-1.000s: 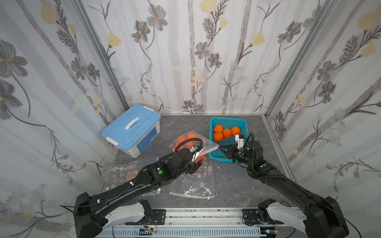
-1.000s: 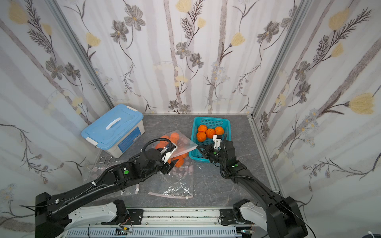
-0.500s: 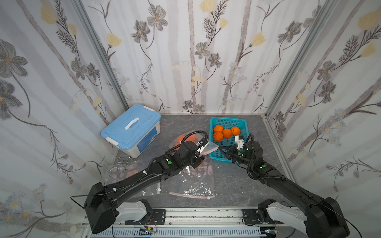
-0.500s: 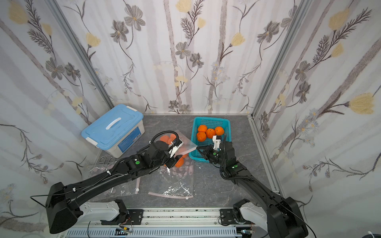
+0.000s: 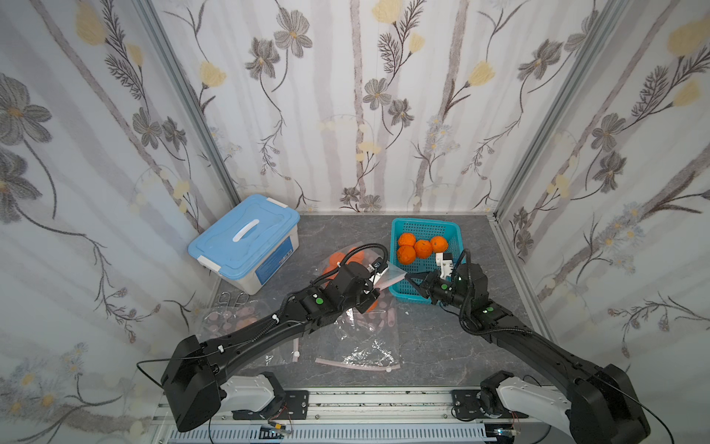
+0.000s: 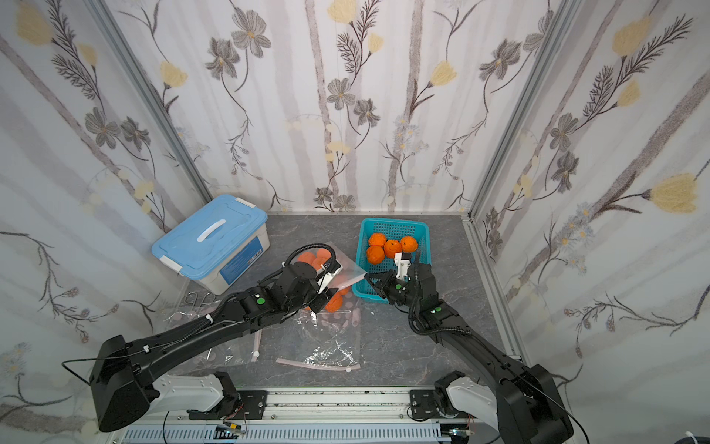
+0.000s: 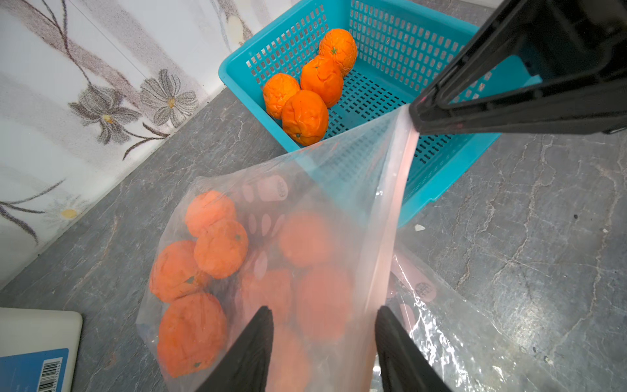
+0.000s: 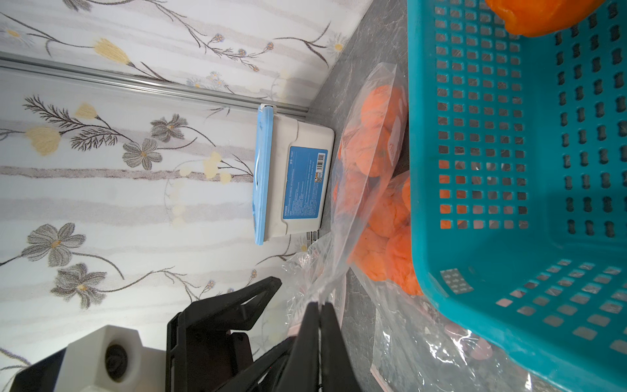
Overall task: Open the zip-top bag and take out the orange
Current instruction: Pick up the zipper food storage bag.
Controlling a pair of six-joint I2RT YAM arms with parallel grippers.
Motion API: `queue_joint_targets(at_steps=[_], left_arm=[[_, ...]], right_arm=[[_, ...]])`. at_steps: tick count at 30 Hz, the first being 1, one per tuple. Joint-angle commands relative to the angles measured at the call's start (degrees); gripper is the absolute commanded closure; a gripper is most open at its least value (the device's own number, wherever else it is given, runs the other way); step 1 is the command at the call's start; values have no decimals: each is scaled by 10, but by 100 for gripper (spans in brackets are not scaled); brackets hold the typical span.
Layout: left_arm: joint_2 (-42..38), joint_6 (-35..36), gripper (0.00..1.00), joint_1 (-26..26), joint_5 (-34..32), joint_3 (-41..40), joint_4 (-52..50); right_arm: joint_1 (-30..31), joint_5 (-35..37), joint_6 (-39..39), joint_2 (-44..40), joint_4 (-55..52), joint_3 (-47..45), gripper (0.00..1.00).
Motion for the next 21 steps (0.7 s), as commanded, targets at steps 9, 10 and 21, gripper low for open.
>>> queue_joint_targets(at_steps=[9,10,21], left_arm=[[-4,7,51,3,-44,-2,3],[-7,6,52,3,-48,-4,5],[-6,-7,64,8,-60,-13,0]], right_arm=[[3,12,-3,6,20,6,100],[3,12,-3,7,21,7,100],[7,11,-6,8,19,9,100]])
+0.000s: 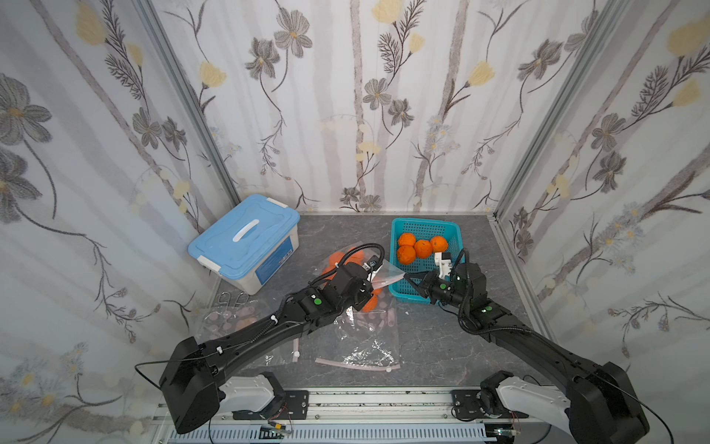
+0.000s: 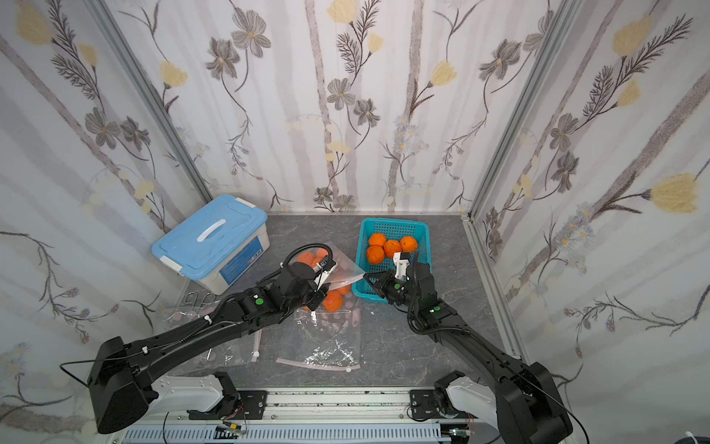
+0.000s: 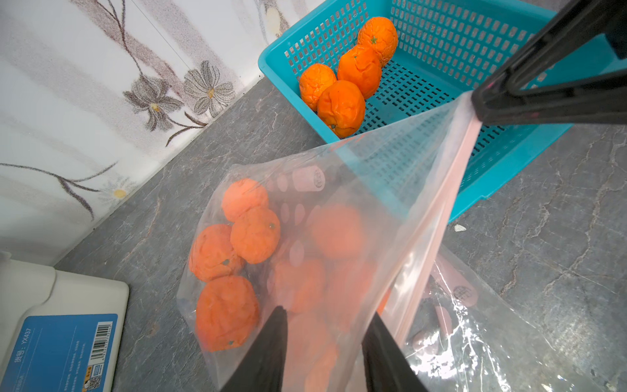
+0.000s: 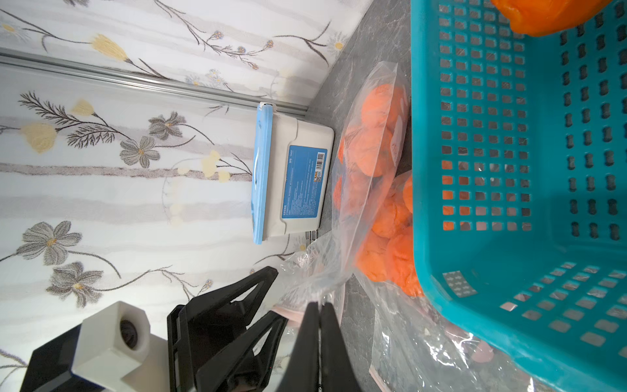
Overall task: Open the zip-top bag and take out the orange
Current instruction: Pick up the zipper food storage bag.
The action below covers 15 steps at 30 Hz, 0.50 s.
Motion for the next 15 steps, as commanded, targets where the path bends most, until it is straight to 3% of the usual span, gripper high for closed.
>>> queue_joint_targets(at_steps=[1,5,11,15], left_arm=[[3,-4,66,1,0,-2,0],[15,-3,73,2,23,7,-18],[44,-13,73,2,69,32,-67],[50,-17,74,2,68,31,-69]], right_arm=[[2,6,-3,2,18,6,100],[4,5,-5,4,16,9,100],[4,6,-9,5,12,12,100],[5,7,-12,4,11,12,100]])
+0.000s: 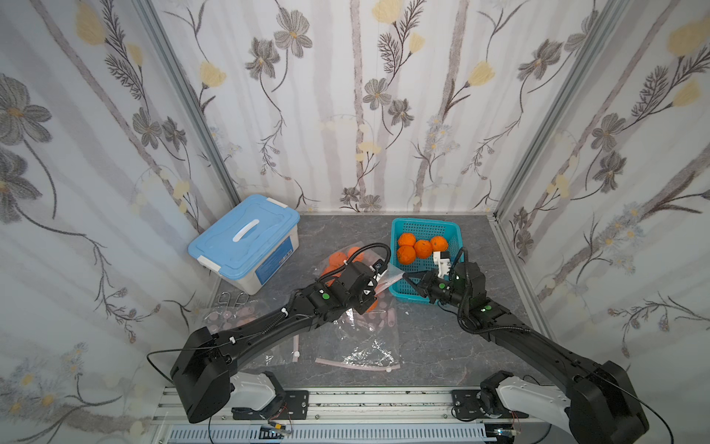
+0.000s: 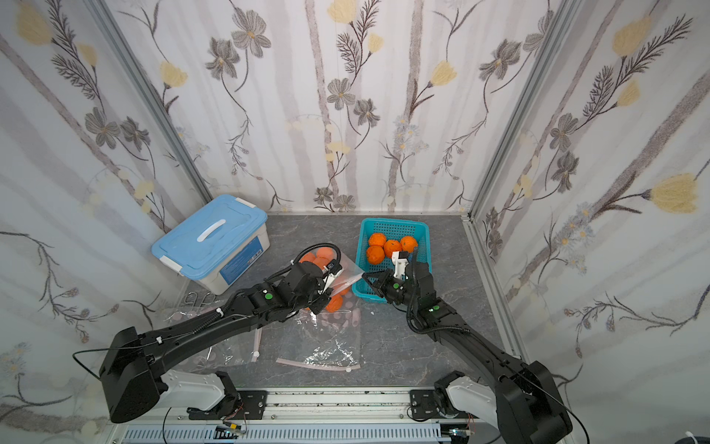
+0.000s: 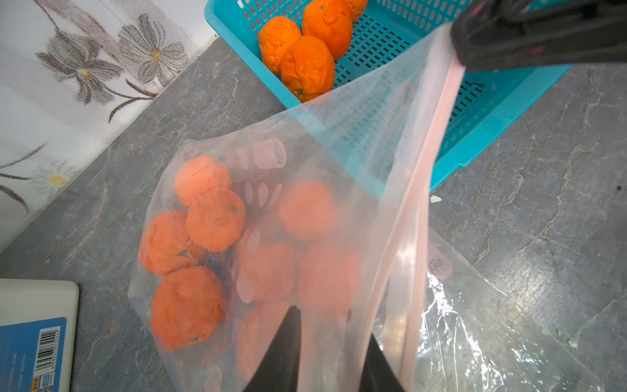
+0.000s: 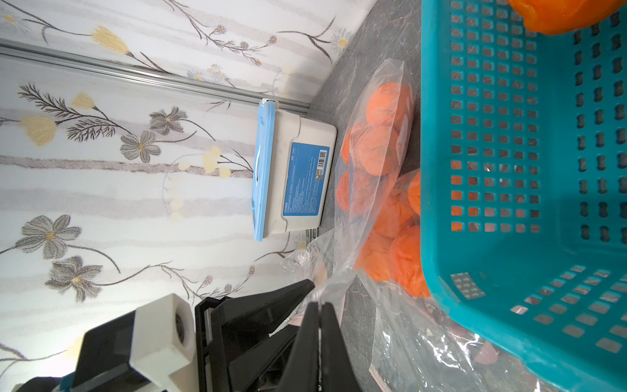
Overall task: Open the zip-top bag and take out the orange
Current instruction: Pick up the zipper food storage bag.
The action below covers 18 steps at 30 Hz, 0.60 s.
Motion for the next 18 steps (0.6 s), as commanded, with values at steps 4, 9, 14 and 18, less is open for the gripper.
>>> queue_joint_targets(at_steps=[4,9,14,18], left_arm=[[-5,-7,84,0,-3,1,-1],[-20,-22,100,12,-74,-4,43],[-36,-55,100,88,-100,9,77],[-31,-63,100,159,-95,45,92]], right_arm=[[1,8,-7,1,13,4,100],[1,8,-19,5,10,9,100],[-8,29,-73,6,-24,30,57],[-24,40,-104,-5,-29,32,52]])
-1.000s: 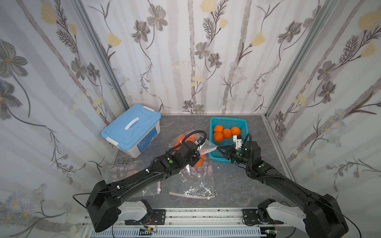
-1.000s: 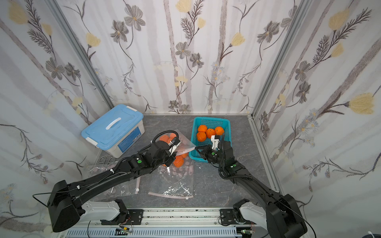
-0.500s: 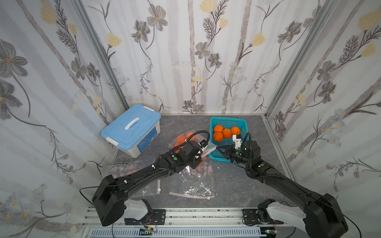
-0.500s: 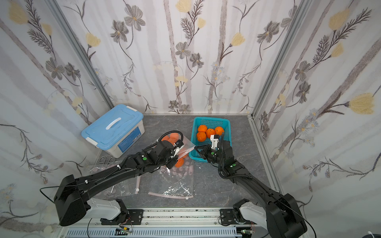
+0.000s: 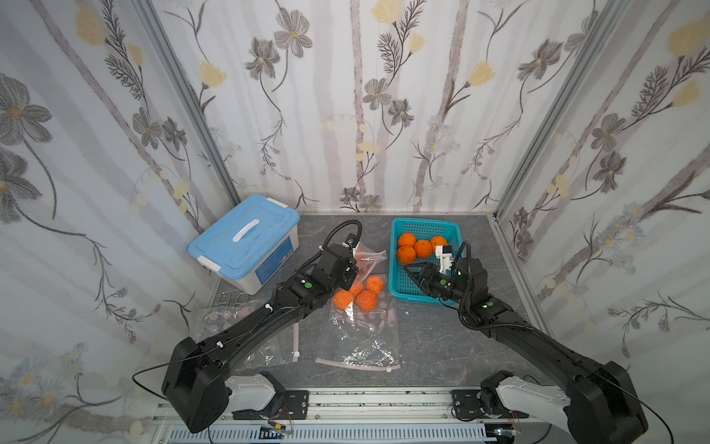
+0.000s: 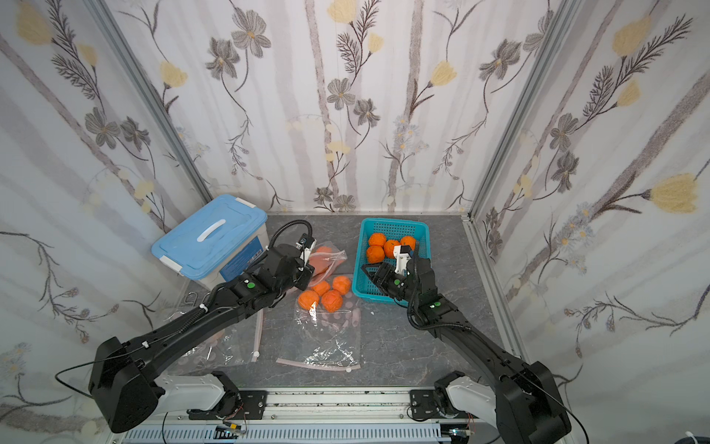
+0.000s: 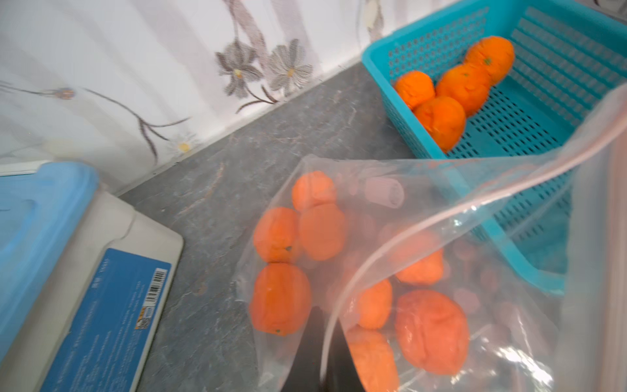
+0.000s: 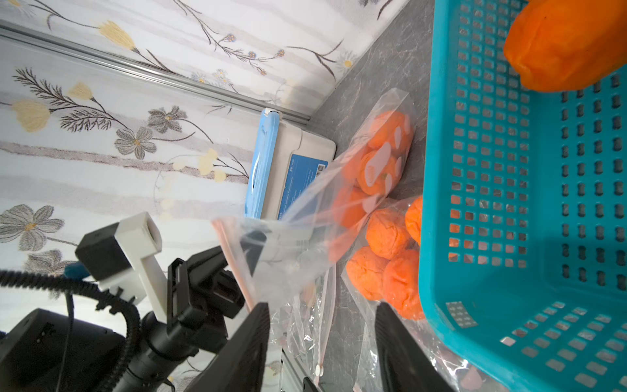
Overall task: Open the zip-top bag and take out the orange
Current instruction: Pick up the zipper food storage bag, then place the zipper food storage bag in the zipper food storage bag.
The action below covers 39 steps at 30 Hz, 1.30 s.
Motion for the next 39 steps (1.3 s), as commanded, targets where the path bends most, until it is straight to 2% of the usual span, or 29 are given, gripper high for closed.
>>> queue_joint_targets(at_steps=[1,8,11,14,18,22,26,29,32,36,39], left_arm=[[6,-14,100,39,-12,40,33],[-2,44,100,60,-16,169,-43],[-22,51,100,60,29,222,-118],[-54,18,100,56,63,272,-206],[-88,-32,100,35,135,264,-298],[-127,-107,100,-14,178,168,-314],[-145,-180,100,-83,221,53,-252],[-129,-232,100,-121,272,-40,-142],[-93,-269,100,-154,272,-88,-42],[-27,-296,100,-154,267,-153,135],[53,-317,100,-150,261,-134,170]], right_arm=[[-9,26,-47,-10,-10,8,52],[-11,32,-78,-16,-28,4,53],[-12,16,-79,-23,6,-14,54],[-13,8,-85,-34,16,-21,56],[-14,1,-104,-38,1,-15,59],[-13,-5,-126,-46,-19,-9,60],[-14,-3,-142,-56,-39,-10,61],[-14,-10,-147,-59,-40,-21,61],[-12,-13,-146,-59,-37,-43,63],[-9,-22,-137,-58,-17,-77,65],[-4,-37,-148,-69,-10,-88,65]])
